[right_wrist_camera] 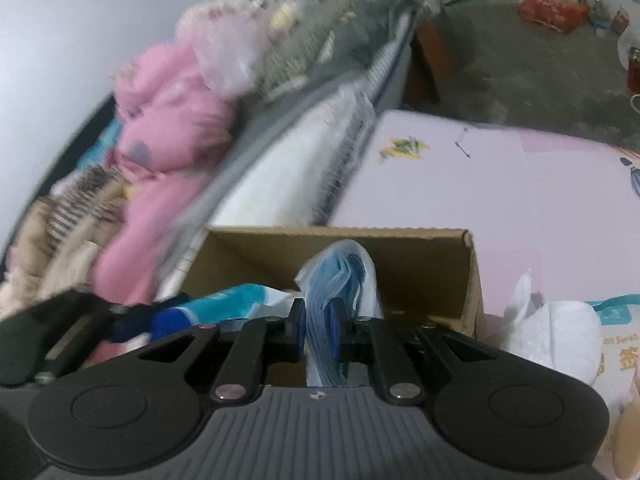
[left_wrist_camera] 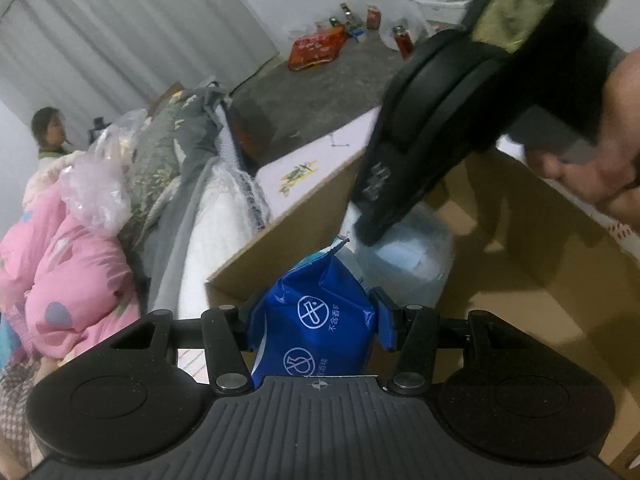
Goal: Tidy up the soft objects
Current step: 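Lower the wipes pack into the cardboard box while the right gripper lowers the mask bag inside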
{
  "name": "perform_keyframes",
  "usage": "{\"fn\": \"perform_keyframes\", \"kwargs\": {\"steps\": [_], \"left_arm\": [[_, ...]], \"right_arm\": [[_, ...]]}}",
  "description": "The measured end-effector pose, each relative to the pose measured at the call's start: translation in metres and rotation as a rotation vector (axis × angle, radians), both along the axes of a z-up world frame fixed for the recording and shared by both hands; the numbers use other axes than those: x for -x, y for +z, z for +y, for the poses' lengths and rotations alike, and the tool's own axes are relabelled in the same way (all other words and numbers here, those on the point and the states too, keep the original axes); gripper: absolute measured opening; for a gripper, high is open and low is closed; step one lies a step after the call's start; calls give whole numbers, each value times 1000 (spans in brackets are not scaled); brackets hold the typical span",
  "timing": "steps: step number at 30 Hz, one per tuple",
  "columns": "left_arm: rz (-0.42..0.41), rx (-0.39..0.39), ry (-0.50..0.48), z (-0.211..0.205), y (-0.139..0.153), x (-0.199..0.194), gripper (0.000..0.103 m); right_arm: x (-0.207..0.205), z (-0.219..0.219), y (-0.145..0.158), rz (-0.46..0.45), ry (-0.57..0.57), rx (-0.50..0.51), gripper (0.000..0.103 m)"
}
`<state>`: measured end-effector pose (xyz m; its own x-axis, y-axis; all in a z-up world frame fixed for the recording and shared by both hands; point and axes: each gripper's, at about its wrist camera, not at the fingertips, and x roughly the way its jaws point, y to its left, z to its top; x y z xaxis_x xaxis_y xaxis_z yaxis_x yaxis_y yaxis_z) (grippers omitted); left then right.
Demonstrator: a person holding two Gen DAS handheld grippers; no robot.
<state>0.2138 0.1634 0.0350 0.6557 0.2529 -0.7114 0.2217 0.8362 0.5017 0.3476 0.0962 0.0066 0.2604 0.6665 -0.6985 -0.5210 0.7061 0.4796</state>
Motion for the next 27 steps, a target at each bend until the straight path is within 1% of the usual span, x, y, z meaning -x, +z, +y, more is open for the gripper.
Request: {"fn": "perform_keyframes", "kwargs": {"steps": [3,6,10,11,15,16,19,21,24,26,27], "left_arm": [[10,-9,-9,0,-7,-2,52],[16,-14,-15,-1,-11,-1,52],[12,-38,-41,-3,-14,3,52],[7,-42,-45,-5,-13,6,52],[1,-67,-95,-17,-9,23,52],[5,-60,-108,-19,-7,28,52],[44,-6,-161,-24,-4,42,52],[72,10,-197,-31,-7,49,52],[109,-29,-230,-42,-25,48,52],[89,-93,-238,-49,-36,44,52],[81,-109,-234,-51,-39,41,52]], "right_arm": [[2,9,-1,-20,9,43,13],[8,7,2,-43,21,72,13],[16,1,13,-111,28,116,14],[18,0,15,-126,33,128,15],[19,-1,15,-132,52,136,15],[18,-3,15,-130,51,132,15],[16,-7,13,-112,45,120,15],[16,-10,14,-121,41,126,15],[16,-13,14,-120,35,120,15],[17,-15,14,-117,37,115,15],[17,-16,14,-117,39,112,15]]}}
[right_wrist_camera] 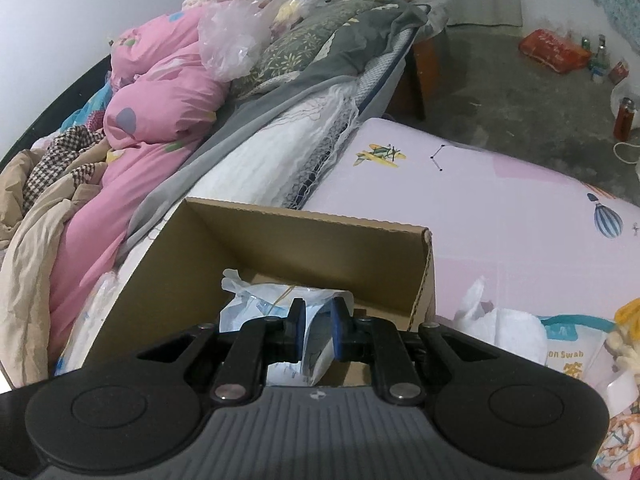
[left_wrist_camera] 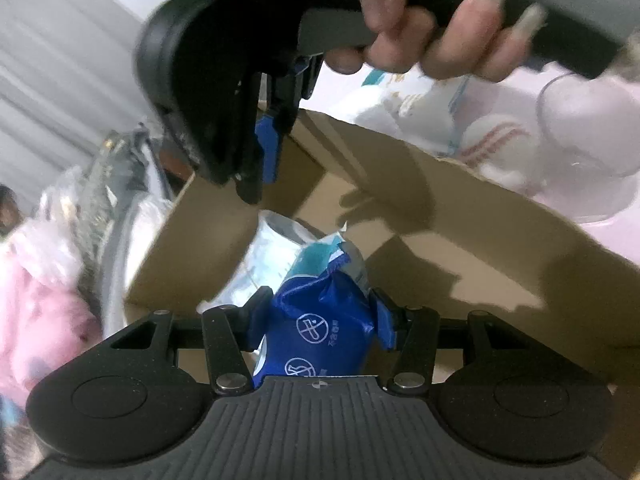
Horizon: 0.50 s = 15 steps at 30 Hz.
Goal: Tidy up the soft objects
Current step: 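Lower the wipes pack into the cardboard box while the right gripper lowers the mask bag inside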
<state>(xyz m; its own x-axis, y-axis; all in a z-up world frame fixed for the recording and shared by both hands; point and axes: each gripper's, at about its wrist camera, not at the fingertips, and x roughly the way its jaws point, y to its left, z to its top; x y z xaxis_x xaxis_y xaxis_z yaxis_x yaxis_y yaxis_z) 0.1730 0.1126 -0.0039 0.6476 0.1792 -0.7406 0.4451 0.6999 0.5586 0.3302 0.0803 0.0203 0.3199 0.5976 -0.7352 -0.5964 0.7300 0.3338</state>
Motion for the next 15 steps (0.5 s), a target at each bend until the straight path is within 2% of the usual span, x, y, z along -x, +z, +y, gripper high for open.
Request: {"fn": "perform_keyframes", "kwargs": {"steps": [2,4,7,9,12,14,15], "left_arm": [[-28,-29,-7,-1,-6,-7,52],[-49,-104,-45,-5,-17,-10,52],[-92,-219,-153,-10,-38,-6,52],[-81,-270,-210,-14,-49,-1,54],[-40,-238,-215,-9,-48,2,61],[-39,-187,-191,-4,-36,7,76],[-40,-160,-184,0,-28,10,79]], "right_arm": [[2,-3,0,-4,9,-11,15],[3,-6,0,3,14,-25,15],[4,-9,2,-1,12,-31,15],[5,-8,2,-4,12,-30,15],[9,-6,2,-24,14,-13,15],[12,-5,2,-39,18,-3,15],[13,-5,1,-44,20,0,15]]}}
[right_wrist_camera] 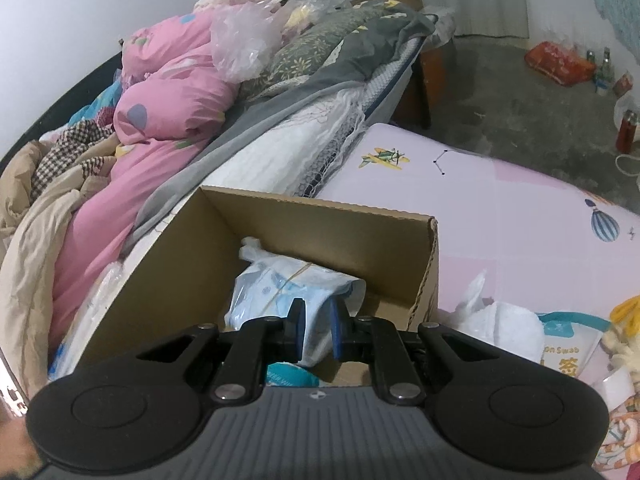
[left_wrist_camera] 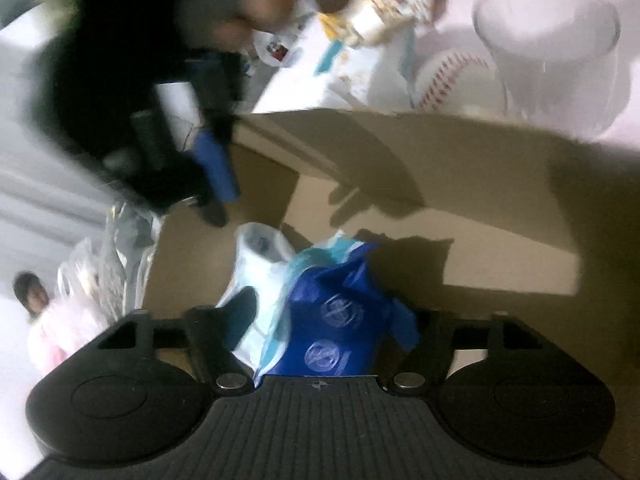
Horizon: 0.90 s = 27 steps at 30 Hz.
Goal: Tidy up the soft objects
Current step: 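Lower the wipes pack into the cardboard box while the right gripper lowers the mask bag inside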
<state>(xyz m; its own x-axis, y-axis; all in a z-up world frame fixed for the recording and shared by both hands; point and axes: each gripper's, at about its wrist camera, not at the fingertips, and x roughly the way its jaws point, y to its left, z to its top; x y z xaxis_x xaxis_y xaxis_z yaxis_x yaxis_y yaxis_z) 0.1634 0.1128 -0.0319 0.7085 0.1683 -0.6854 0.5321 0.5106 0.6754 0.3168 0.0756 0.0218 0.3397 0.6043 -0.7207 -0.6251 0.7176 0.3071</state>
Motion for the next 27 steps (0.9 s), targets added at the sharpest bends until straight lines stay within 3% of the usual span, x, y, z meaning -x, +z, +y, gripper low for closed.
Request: {"fn": "perform_keyframes", "kwargs": {"steps": [7,10,13,15,18,20,22,23,24,26,27], "left_arm": [[28,255,61,35,48,8,85],[52,374,121,38,47,-4,82],[88,454,117,26,40,-12,73],[109,431,80,20,30,-17,70],[161,305,-1,11,8,-15,63],[129,238,-50,10,1,-6,61],[117,212,-20,13,0,-8,56],[98,178,-15,16,-2,-9,41],[68,110,-27,18,-6,-7,35],[43,7,-48,24,-15,-4,35],[29,11,-56,29,-14,-3,35]], "right_arm": [[3,0,0,-3,-7,-5,15],[4,-2,0,4,-13,-10,15],[6,-4,0,-4,-9,-11,15],[7,-5,0,-11,0,-15,15],[9,-5,0,-24,8,-6,15],[10,-5,0,-25,16,-5,15],[12,-4,0,-37,21,-1,15],[13,-3,0,-47,25,3,15],[14,-2,-1,-58,27,9,15],[17,0,-1,-75,30,24,15],[18,1,-1,-81,31,28,15]]}}
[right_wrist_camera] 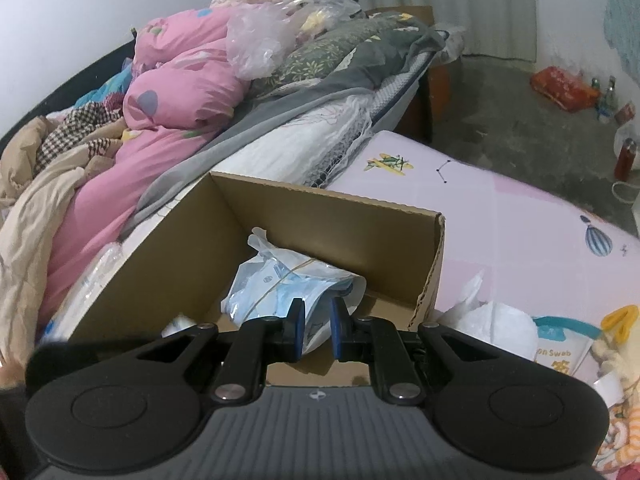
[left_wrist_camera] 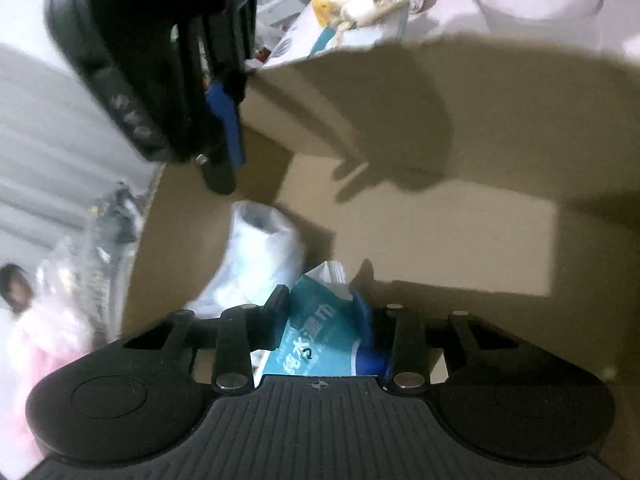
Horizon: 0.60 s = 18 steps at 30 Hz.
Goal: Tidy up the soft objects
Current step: 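Lower the wipes pack into the cardboard box while the right gripper lowers the mask bag inside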
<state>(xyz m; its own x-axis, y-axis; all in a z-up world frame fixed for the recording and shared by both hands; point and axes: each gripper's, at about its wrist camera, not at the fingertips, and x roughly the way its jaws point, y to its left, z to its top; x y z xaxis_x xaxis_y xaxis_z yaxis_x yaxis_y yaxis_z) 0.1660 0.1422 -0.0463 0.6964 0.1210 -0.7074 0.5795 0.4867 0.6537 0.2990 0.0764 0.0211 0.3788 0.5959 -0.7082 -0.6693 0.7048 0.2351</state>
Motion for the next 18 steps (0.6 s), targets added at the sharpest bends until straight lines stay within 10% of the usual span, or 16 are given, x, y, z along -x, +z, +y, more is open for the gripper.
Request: {"fn": "perform_keyframes", "kwargs": {"steps": [18], "left_arm": [[-13,156,77,36,38,26,52]], "right_arm": [[3,28,3,22,44,118,17]]}}
